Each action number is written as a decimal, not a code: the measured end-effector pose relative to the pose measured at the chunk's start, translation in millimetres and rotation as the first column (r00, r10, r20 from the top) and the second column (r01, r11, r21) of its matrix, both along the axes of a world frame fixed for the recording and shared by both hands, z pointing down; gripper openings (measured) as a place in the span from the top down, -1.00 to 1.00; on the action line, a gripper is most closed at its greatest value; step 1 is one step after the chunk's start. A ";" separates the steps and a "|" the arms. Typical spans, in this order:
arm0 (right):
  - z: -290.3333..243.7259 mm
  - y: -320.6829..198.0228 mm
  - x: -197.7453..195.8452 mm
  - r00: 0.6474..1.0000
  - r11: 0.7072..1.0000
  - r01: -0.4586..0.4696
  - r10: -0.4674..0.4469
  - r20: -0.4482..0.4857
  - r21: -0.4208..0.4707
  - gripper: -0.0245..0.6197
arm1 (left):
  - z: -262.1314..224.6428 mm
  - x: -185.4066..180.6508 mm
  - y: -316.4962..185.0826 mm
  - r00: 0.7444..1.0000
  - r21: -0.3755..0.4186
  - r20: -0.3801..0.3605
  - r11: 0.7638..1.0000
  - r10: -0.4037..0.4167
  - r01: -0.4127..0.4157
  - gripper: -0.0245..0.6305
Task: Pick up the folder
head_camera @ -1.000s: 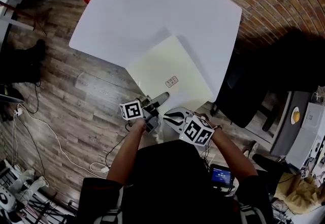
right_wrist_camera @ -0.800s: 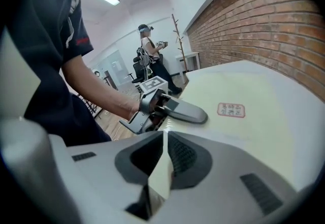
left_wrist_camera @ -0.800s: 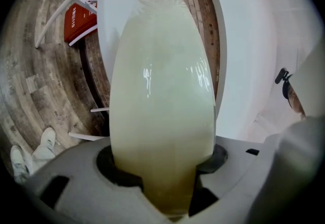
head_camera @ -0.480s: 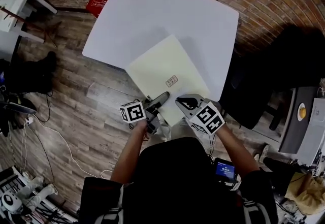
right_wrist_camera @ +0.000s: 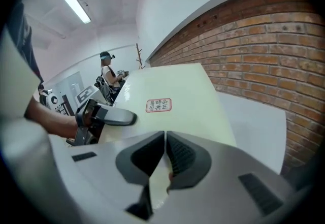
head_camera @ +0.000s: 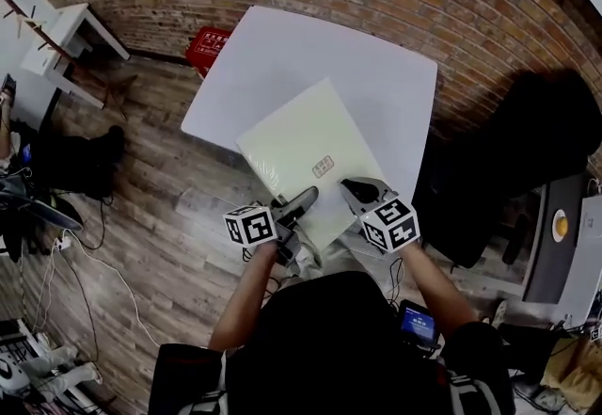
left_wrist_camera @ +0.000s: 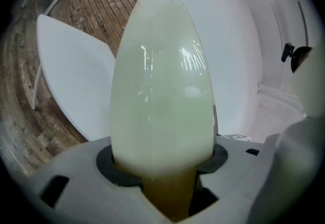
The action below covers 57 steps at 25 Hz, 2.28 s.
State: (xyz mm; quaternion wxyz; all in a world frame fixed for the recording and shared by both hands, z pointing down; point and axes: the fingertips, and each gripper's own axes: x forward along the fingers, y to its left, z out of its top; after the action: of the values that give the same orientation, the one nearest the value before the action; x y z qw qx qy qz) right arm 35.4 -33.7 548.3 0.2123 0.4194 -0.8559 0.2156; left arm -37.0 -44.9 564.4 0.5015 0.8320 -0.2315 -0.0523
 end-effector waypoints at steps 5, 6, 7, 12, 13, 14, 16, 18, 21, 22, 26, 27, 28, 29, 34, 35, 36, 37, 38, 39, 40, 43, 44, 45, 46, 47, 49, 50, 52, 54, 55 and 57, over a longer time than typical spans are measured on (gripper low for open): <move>-35.9 -7.5 -5.2 0.996 0.996 -0.060 0.055 0.065 0.069 0.81 | -42.2 -7.7 -6.6 0.999 0.114 0.045 0.993 -0.016 0.011 0.10; -43.2 -8.8 -6.9 0.995 0.994 -0.068 0.062 0.072 0.084 0.81 | -50.5 -9.7 -7.6 0.998 0.141 0.056 0.990 -0.021 0.013 0.10; -50.4 -10.3 -8.6 0.994 0.992 -0.076 0.068 0.080 0.099 0.81 | -58.9 -11.7 -8.6 0.997 0.171 0.068 0.985 -0.028 0.016 0.10; -81.5 -15.0 -17.5 0.991 0.980 -0.101 0.084 0.108 0.171 0.81 | -95.7 -21.0 -11.7 0.990 0.302 0.128 0.953 -0.058 0.017 0.10; -86.7 -14.8 -18.6 0.989 0.978 -0.110 0.090 0.118 0.176 0.81 | -101.8 -21.9 -11.6 0.989 0.316 0.136 0.949 -0.058 0.013 0.11; -91.8 -14.6 -19.1 0.986 0.977 -0.120 0.097 0.133 0.178 0.81 | -107.8 -22.4 -11.4 0.988 0.328 0.143 0.945 -0.058 0.008 0.11; -102.5 -15.1 -18.4 0.981 0.973 -0.139 0.109 0.160 0.184 0.81 | -119.9 -21.9 -12.0 0.986 0.354 0.156 0.935 -0.060 0.000 0.11; -114.1 -17.5 -17.4 0.980 0.968 -0.146 0.113 0.166 0.205 0.81 | -132.5 -21.0 -13.9 0.984 0.386 0.165 0.923 -0.067 -0.001 0.11; -131.9 -19.2 -18.9 0.981 0.960 -0.142 0.105 0.161 0.240 0.81 | -150.9 -22.3 -14.3 0.982 0.425 0.167 0.905 -0.085 0.006 0.11; -137.9 -19.8 -19.7 0.982 0.957 -0.137 0.098 0.159 0.255 0.81 | -157.0 -23.2 -14.5 0.982 0.440 0.167 0.898 -0.091 0.009 0.11; -157.7 -23.5 -17.8 0.986 0.943 -0.118 0.074 0.149 0.312 0.81 | -177.4 -21.3 -16.5 0.978 0.495 0.170 0.869 -0.121 0.021 0.11; -161.2 -22.8 -16.2 0.986 0.940 -0.116 0.071 0.148 0.321 0.81 | -181.2 -19.6 -15.5 0.977 0.505 0.173 0.863 -0.125 0.021 0.11; -164.4 -21.1 -14.1 0.987 0.938 -0.114 0.069 0.148 0.328 0.81 | -184.9 -17.3 -13.6 0.976 0.513 0.176 0.858 -0.127 0.019 0.11; -167.5 -18.7 -11.3 0.987 0.936 -0.113 0.066 0.149 0.334 0.81 | -188.3 -14.4 -11.2 0.975 0.521 0.179 0.853 -0.129 0.017 0.11; -177.7 -6.4 7.7 0.985 0.931 -0.120 0.067 0.162 0.345 0.81 | -201.2 5.5 1.5 0.969 0.543 0.208 0.840 -0.135 0.001 0.11; -178.5 -4.2 11.6 0.985 0.931 -0.119 0.066 0.161 0.346 0.81 | -203.1 9.6 3.9 0.966 0.548 0.218 0.837 -0.137 -0.005 0.11; -179.0 -1.8 15.4 0.985 0.931 -0.118 0.065 0.160 0.346 0.81 | -204.6 13.8 6.7 0.963 0.555 0.230 0.832 -0.140 -0.012 0.11; -179.1 1.1 19.4 0.985 0.931 -0.116 0.064 0.158 0.346 0.81 | -205.7 18.2 9.8 0.960 0.561 0.241 0.828 -0.143 -0.018 0.11; -179.0 4.5 23.3 0.986 0.931 -0.114 0.063 0.156 0.345 0.81 | -206.4 22.5 13.5 0.957 0.565 0.250 0.825 -0.145 -0.023 0.11; -179.2 8.1 27.1 0.986 0.931 -0.113 0.062 0.156 0.346 0.81 | -206.9 26.6 17.2 0.956 0.566 0.255 0.824 -0.146 -0.025 0.11; -179.7 11.9 30.9 0.986 0.931 -0.114 0.062 0.157 0.347 0.81 | -207.3 30.3 20.8 0.956 0.564 0.256 0.825 -0.145 -0.026 0.11; -184.0 23.3 41.0 0.984 0.928 -0.118 0.063 0.164 0.353 0.81 | -209.7 39.5 30.9 0.961 0.542 0.240 0.840 -0.139 -0.014 0.11; -185.9 26.9 44.1 0.984 0.927 -0.120 0.064 0.165 0.356 0.81 | -211.0 42.2 34.1 0.962 0.532 0.235 0.847 -0.139 -0.008 0.11; -187.5 30.5 46.9 0.984 0.925 -0.122 0.065 0.166 0.359 0.81 | -212.4 44.9 37.6 0.962 0.525 0.234 0.851 -0.140 -0.004 0.11; -188.7 34.4 49.1 0.984 0.924 -0.123 0.066 0.167 0.361 0.81 | -213.8 47.2 41.5 0.961 0.522 0.237 0.853 -0.141 -0.004 0.11; -189.3 38.8 50.6 0.984 0.924 -0.123 0.065 0.167 0.363 0.81 | -215.0 49.0 46.1 0.960 0.523 0.243 0.852 -0.143 -0.006 0.11; -190.4 48.6 53.2 0.984 0.922 -0.121 0.062 0.167 0.368 0.81 | -216.7 52.1 56.0 0.957 0.528 0.251 0.849 -0.144 -0.011 0.11; -191.5 53.1 55.0 0.984 0.920 -0.121 0.061 0.169 0.372 0.81 | -217.5 53.8 60.5 0.957 0.529 0.251 0.849 -0.143 -0.012 0.11; -195.1 61.3 59.4 0.982 0.915 -0.127 0.061 0.180 0.383 0.81 | -218.7 56.8 68.3 0.958 0.526 0.249 0.851 -0.142 -0.010 0.11; -199.7 69.1 64.6 0.979 0.910 -0.138 0.064 0.196 0.391 0.81 | -218.7 58.0 75.1 0.955 0.527 0.255 0.850 -0.151 -0.006 0.11; -201.7 72.9 67.5 0.977 0.908 -0.143 0.067 0.201 0.394 0.81 | -218.6 57.6 78.1 0.952 0.529 0.260 0.848 -0.159 -0.002 0.11; -204.5 79.9 72.8 0.977 0.905 -0.148 0.071 0.203 0.399 0.81 | -218.8 56.1 83.2 0.948 0.528 0.265 0.849 -0.175 0.009 0.11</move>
State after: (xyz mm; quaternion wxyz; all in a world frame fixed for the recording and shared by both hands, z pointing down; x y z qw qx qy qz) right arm 108.2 46.2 343.8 0.0270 0.4805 -0.8729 0.0798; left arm 19.1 38.3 345.6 0.2129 0.9221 -0.3228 -0.0092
